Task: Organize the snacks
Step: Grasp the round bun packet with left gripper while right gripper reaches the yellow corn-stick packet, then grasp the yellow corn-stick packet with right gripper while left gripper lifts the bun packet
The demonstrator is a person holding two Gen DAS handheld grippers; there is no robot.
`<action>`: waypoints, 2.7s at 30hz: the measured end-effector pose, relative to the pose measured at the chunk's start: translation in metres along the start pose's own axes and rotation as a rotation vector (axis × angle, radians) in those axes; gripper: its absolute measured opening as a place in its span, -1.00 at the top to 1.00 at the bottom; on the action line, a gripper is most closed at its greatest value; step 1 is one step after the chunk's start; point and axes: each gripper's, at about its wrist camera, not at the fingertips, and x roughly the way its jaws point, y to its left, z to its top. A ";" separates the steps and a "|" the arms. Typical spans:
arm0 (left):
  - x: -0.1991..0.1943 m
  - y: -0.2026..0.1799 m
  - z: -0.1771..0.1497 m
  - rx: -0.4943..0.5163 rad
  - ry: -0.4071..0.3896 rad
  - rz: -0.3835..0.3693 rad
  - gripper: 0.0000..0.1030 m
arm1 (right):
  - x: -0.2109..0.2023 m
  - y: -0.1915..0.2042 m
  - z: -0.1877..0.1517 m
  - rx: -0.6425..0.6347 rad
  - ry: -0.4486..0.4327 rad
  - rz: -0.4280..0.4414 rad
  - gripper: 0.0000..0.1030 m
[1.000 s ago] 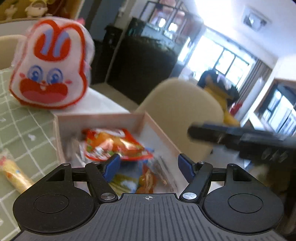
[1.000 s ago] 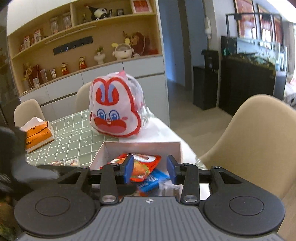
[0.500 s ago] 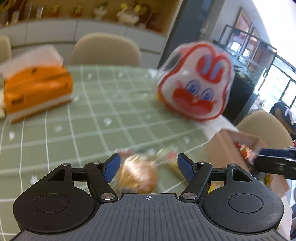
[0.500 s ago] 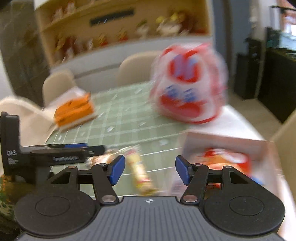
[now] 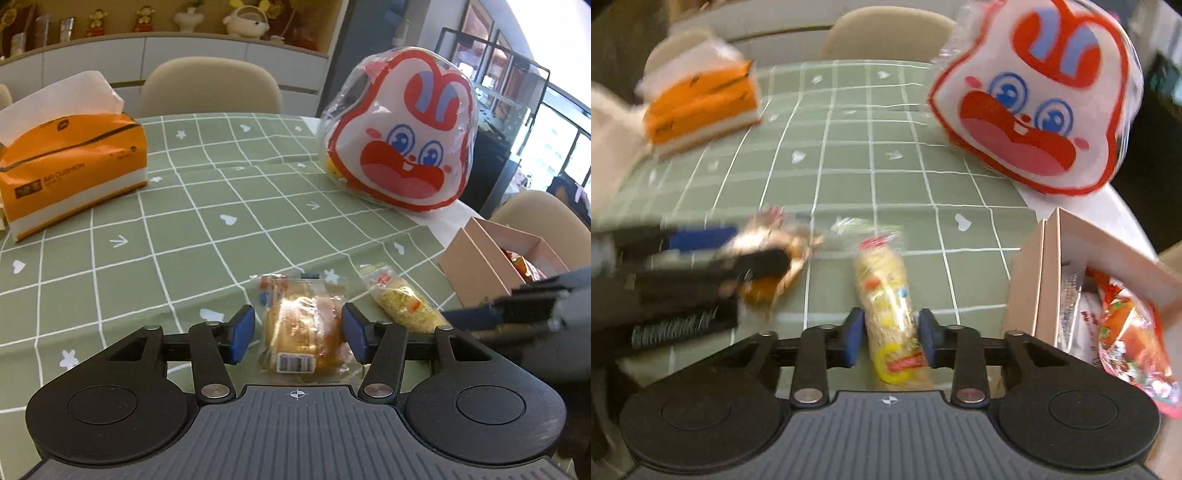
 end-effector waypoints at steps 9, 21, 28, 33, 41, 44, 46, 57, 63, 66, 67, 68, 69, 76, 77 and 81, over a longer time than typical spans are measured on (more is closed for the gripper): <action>0.001 -0.009 -0.005 0.020 -0.007 0.007 -0.15 | -0.078 0.007 -0.065 0.014 -0.054 0.169 0.45; -0.082 -0.039 -0.075 0.162 0.050 -0.143 0.07 | -0.134 -0.019 -0.176 0.116 -0.148 0.116 0.45; -0.120 -0.052 -0.104 0.207 0.121 -0.240 0.07 | -0.128 -0.015 -0.189 0.168 -0.152 0.087 0.45; -0.128 -0.062 -0.120 0.257 0.131 -0.302 0.06 | -0.127 -0.003 -0.195 0.140 -0.185 0.019 0.01; -0.132 -0.076 -0.130 0.346 0.079 -0.279 -0.03 | -0.121 -0.004 -0.213 0.203 -0.226 -0.048 -0.44; -0.131 -0.078 -0.130 0.346 0.085 -0.303 -0.04 | -0.121 -0.009 -0.220 0.229 -0.250 -0.024 -0.48; -0.130 -0.079 -0.130 0.346 0.087 -0.304 -0.06 | -0.121 -0.007 -0.221 0.225 -0.253 -0.033 -0.49; -0.125 -0.090 -0.133 0.370 0.120 -0.338 -0.22 | -0.121 -0.006 -0.223 0.225 -0.258 -0.021 -0.56; -0.122 -0.089 -0.133 0.359 0.106 -0.292 -0.45 | -0.121 -0.008 -0.224 0.231 -0.262 -0.011 -0.59; -0.121 -0.089 -0.133 0.349 0.117 -0.309 -0.39 | -0.120 -0.009 -0.224 0.229 -0.262 -0.003 -0.64; -0.121 -0.090 -0.133 0.351 0.121 -0.315 -0.39 | -0.120 -0.009 -0.224 0.227 -0.261 0.001 -0.65; -0.121 -0.091 -0.134 0.355 0.127 -0.321 -0.39 | -0.120 -0.009 -0.224 0.226 -0.260 0.004 -0.68; -0.122 -0.093 -0.136 0.364 0.125 -0.325 -0.39 | -0.120 -0.008 -0.224 0.223 -0.258 0.006 -0.70; -0.124 -0.085 -0.136 0.329 0.108 -0.331 -0.20 | -0.116 -0.003 -0.218 0.163 -0.215 0.029 -1.00; -0.124 -0.082 -0.135 0.311 0.108 -0.329 -0.20 | -0.115 -0.002 -0.218 0.161 -0.208 0.030 -1.00; -0.127 -0.071 -0.131 0.250 0.115 -0.311 -0.20 | -0.115 -0.001 -0.217 0.161 -0.204 0.027 -1.00</action>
